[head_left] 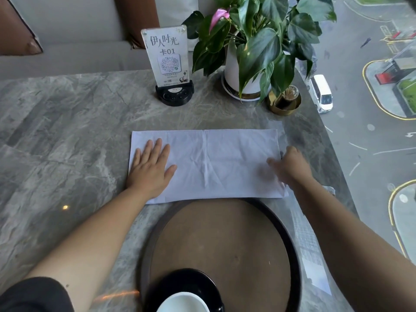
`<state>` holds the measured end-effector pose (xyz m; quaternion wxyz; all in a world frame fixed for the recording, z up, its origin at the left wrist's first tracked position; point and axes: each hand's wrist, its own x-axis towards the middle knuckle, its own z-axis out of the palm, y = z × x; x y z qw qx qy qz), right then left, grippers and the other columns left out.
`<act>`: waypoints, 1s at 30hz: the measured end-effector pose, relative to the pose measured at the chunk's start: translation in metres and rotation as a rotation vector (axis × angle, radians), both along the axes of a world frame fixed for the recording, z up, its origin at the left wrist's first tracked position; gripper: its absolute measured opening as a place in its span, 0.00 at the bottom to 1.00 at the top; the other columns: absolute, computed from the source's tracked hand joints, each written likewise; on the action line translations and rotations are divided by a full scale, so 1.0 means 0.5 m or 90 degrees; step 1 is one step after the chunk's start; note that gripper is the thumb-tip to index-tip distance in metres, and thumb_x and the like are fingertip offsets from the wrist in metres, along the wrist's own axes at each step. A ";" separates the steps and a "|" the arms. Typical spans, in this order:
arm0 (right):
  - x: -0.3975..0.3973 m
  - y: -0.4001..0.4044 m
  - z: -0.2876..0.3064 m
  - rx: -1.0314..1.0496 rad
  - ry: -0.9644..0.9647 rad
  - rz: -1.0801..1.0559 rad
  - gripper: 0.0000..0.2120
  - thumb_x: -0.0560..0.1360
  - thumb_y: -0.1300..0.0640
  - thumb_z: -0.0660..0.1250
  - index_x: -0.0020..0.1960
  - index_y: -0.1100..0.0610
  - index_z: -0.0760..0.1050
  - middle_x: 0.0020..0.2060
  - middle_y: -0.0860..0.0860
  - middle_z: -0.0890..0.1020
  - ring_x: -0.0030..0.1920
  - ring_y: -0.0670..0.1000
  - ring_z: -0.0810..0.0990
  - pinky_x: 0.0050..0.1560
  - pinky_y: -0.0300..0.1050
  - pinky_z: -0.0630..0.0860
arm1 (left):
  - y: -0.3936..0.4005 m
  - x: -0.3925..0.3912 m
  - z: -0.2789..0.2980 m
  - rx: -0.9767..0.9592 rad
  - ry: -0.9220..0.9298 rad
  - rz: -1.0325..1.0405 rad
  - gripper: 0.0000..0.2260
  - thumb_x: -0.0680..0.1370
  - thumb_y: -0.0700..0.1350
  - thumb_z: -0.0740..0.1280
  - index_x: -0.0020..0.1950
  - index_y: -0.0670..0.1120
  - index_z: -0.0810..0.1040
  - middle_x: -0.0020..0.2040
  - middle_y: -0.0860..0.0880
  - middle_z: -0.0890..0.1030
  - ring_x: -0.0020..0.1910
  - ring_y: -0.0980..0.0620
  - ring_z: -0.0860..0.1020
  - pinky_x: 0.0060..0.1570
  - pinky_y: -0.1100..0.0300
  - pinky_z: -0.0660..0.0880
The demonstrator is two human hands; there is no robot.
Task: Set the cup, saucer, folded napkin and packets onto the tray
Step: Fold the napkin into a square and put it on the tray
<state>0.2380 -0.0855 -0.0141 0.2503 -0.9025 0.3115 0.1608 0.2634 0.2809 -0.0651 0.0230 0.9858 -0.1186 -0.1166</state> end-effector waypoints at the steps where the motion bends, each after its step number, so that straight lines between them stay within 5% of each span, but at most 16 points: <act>1: 0.002 0.000 0.001 0.045 0.011 -0.027 0.21 0.71 0.47 0.68 0.56 0.61 0.69 0.48 0.55 0.79 0.40 0.57 0.80 0.39 0.53 0.78 | 0.000 0.000 0.000 -0.002 -0.001 0.001 0.30 0.78 0.62 0.43 0.77 0.51 0.44 0.78 0.50 0.41 0.76 0.51 0.38 0.73 0.47 0.38; 4: 0.014 -0.005 0.004 0.132 0.024 -0.073 0.18 0.71 0.50 0.70 0.50 0.64 0.74 0.42 0.59 0.82 0.40 0.60 0.81 0.43 0.52 0.78 | -0.001 -0.001 0.001 -0.009 -0.004 0.001 0.30 0.78 0.62 0.43 0.77 0.51 0.44 0.78 0.50 0.42 0.76 0.50 0.39 0.73 0.47 0.38; 9: 0.026 -0.009 0.025 0.239 0.066 -0.095 0.11 0.72 0.57 0.70 0.48 0.65 0.78 0.38 0.58 0.80 0.34 0.57 0.78 0.33 0.44 0.72 | -0.001 -0.001 0.002 -0.012 -0.004 0.001 0.30 0.79 0.62 0.44 0.77 0.51 0.45 0.78 0.50 0.42 0.76 0.50 0.39 0.73 0.47 0.38; 21: 0.027 -0.068 0.031 0.335 0.008 -0.100 0.08 0.74 0.54 0.70 0.48 0.58 0.81 0.45 0.56 0.85 0.46 0.59 0.83 0.53 0.58 0.79 | -0.025 0.009 0.009 0.001 0.027 0.005 0.30 0.78 0.63 0.42 0.77 0.51 0.42 0.78 0.50 0.39 0.75 0.50 0.36 0.73 0.47 0.36; 26: 0.026 -0.148 0.056 0.276 -0.068 -0.121 0.08 0.72 0.52 0.72 0.43 0.57 0.81 0.41 0.55 0.84 0.41 0.57 0.83 0.45 0.51 0.80 | -0.121 0.025 0.011 -0.008 0.044 -0.013 0.31 0.77 0.64 0.41 0.77 0.51 0.40 0.78 0.49 0.38 0.75 0.48 0.35 0.72 0.46 0.35; 30: 0.013 -0.209 0.095 0.233 -0.133 -0.097 0.13 0.72 0.54 0.71 0.43 0.65 0.79 0.35 0.59 0.80 0.34 0.56 0.77 0.36 0.49 0.74 | -0.205 0.039 0.008 -0.008 0.042 -0.030 0.32 0.77 0.65 0.40 0.76 0.51 0.39 0.78 0.48 0.38 0.75 0.46 0.34 0.72 0.44 0.36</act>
